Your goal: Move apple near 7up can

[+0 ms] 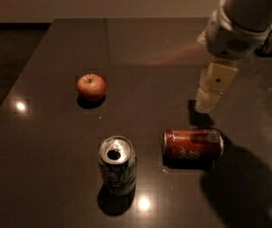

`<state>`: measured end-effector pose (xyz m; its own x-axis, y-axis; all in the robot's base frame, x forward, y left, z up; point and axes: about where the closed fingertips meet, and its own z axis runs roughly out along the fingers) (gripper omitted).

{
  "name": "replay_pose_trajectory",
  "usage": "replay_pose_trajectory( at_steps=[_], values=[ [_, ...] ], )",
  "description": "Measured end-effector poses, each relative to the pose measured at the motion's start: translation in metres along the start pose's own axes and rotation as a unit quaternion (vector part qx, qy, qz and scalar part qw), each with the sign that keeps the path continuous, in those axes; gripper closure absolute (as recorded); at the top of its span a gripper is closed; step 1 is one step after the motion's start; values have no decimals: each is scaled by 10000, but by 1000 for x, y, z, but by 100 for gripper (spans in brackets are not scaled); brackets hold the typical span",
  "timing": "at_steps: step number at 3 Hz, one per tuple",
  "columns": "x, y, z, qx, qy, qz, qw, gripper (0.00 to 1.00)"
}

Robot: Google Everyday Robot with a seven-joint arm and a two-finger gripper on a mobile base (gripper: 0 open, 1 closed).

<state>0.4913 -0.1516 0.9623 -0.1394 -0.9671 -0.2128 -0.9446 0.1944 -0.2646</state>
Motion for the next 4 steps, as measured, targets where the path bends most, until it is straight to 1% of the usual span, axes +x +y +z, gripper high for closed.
replay_pose_trajectory(
  at_steps=[1, 2, 3, 4],
  values=[
    [-47, -19, 39, -181, -98, -120, 9997, 0],
    [-93, -27, 79, -505, -291, -183, 9981, 0],
    [-140, -24, 113, -824, -532, -264, 9948, 0],
    [-184, -12, 140, -994, -724, -381, 9917, 0]
  ],
)
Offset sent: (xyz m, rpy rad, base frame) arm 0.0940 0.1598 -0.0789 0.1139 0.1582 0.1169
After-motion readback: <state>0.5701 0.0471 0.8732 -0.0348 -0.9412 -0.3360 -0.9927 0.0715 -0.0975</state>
